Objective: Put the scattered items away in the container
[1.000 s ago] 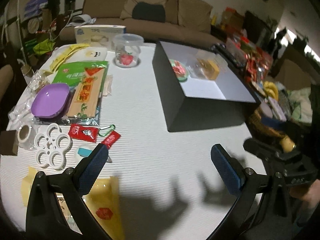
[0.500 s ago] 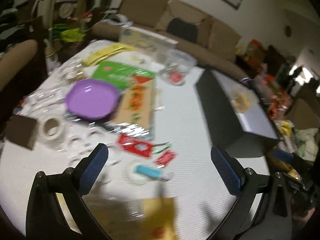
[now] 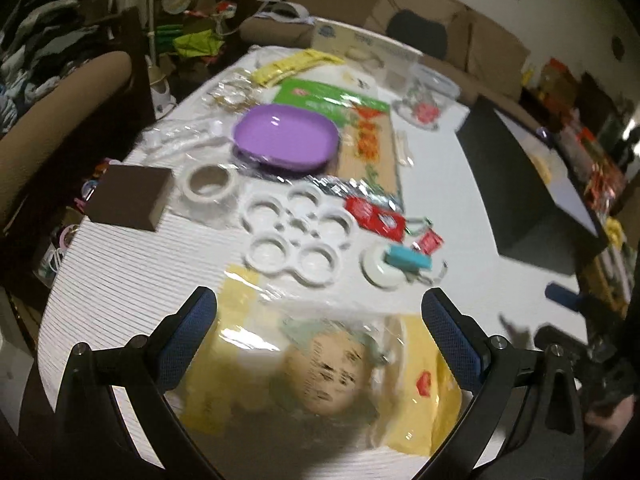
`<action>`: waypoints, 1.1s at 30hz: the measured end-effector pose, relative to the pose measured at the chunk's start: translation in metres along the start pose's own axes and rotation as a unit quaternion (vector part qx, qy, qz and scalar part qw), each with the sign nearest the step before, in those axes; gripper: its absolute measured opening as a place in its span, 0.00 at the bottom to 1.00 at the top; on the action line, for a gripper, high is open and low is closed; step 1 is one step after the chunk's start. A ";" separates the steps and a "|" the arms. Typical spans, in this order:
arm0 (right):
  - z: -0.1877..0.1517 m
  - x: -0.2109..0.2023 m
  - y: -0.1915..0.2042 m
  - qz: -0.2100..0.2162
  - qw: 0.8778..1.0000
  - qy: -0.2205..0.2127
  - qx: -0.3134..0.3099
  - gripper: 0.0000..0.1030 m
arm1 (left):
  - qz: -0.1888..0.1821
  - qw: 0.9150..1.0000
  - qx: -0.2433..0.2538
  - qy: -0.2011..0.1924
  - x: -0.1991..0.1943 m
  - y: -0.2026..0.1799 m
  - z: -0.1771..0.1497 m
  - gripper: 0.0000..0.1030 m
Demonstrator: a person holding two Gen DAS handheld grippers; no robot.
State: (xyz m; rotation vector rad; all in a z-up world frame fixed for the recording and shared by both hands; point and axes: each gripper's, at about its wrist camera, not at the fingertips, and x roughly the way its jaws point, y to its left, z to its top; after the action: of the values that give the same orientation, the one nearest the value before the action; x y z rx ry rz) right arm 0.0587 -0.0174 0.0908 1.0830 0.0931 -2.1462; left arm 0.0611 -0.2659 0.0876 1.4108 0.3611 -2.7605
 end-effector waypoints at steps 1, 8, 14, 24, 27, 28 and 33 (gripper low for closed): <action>-0.002 0.000 -0.003 -0.010 1.000 0.002 0.004 1.00 | 0.001 1.000 0.004 0.000 0.000 -0.005 -0.003 1.00; -0.016 -0.027 -0.049 -0.071 0.996 -0.013 0.054 1.00 | -0.019 0.998 0.065 0.013 0.014 -0.077 -0.021 1.00; -0.034 -0.055 -0.105 -0.141 0.984 -0.022 0.109 1.00 | -0.033 0.995 0.090 0.018 0.037 -0.147 -0.026 1.00; -0.064 -0.073 -0.175 -0.204 0.968 -0.016 0.146 1.00 | -0.002 0.993 0.116 0.029 0.089 -0.229 -0.038 1.00; -0.067 -0.068 -0.182 -0.205 0.968 -0.009 0.141 1.00 | 0.007 0.992 0.117 0.034 0.101 -0.240 -0.043 1.00; -0.067 -0.067 -0.184 -0.205 0.969 -0.009 0.139 1.00 | 0.009 0.992 0.118 0.034 0.102 -0.241 -0.045 1.00; -0.070 -0.061 -0.198 -0.197 0.970 -0.007 0.141 1.00 | 0.020 0.991 0.126 0.035 0.113 -0.250 -0.050 1.00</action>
State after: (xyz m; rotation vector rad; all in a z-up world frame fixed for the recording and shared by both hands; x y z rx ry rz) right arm 0.0051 0.1884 0.0421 1.2984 -0.0068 -2.5814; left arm 0.0029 -0.0020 0.0174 1.5501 -0.0158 -2.8086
